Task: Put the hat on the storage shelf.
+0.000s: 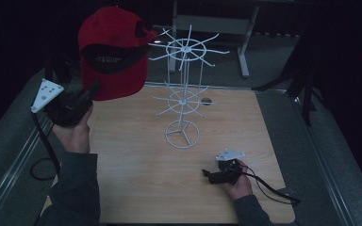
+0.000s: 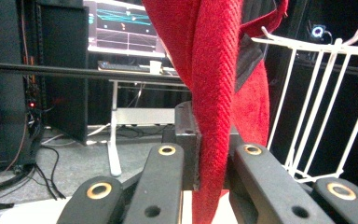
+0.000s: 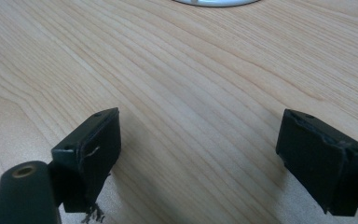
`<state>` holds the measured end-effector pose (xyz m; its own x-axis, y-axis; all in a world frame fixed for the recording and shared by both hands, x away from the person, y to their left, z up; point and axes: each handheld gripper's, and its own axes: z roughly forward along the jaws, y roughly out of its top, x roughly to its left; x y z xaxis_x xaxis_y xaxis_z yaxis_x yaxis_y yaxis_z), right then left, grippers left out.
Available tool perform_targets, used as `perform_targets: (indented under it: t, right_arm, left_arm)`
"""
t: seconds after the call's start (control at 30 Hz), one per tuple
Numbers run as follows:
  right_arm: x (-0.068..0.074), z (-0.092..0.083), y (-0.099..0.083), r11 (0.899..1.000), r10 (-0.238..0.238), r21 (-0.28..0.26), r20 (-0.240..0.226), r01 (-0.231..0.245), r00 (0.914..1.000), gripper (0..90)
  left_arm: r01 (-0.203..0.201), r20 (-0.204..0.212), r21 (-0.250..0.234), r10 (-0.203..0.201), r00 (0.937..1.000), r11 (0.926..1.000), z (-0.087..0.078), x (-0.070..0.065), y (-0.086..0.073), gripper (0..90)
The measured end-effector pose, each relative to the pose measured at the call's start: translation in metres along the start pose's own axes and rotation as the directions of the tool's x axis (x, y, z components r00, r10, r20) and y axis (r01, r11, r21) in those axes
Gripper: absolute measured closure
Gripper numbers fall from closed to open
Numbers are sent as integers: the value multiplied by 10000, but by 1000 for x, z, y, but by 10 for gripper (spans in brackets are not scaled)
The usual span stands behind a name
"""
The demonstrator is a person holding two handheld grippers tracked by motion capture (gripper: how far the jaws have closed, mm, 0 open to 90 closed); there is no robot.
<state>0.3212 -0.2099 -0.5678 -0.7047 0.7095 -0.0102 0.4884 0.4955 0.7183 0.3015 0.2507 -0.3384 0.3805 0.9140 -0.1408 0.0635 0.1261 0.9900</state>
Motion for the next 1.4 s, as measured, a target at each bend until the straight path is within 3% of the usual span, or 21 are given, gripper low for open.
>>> perform_targets:
  t: [0.13,0.33,0.67,0.93,1.0,1.2,1.4]
  right_arm:
    - [0,0,0,10000,5,-3,3,-5,10000,137]
    - [0,0,0,10000,7,-2,2,-7,10000,136]
    - [0,0,0,10000,13,-19,5,-13,10000,136]
    - [0,0,0,10000,-22,-19,4,22,10000,136]
    - [0,0,0,10000,5,-16,9,-5,10000,136]
    - [0,0,0,10000,-20,3,5,20,10000,136]
    - [0,0,0,10000,13,1,-7,-13,10000,136]
  left_arm:
    - [340,258,108,-342,9991,9994,0,-1,-6,860]
    - [391,359,344,-403,9985,9986,1,-5,-19,859]
    - [725,353,558,-746,9966,9958,-5,-7,-56,857]
    - [609,242,1318,-646,9976,9894,-5,-6,-83,848]
    - [596,312,1414,-646,9974,9882,-7,-5,-87,818]
    - [333,430,1366,-395,9983,9901,-12,-5,-87,587]
    - [285,179,1681,-320,9993,9854,-12,-4,-93,496]
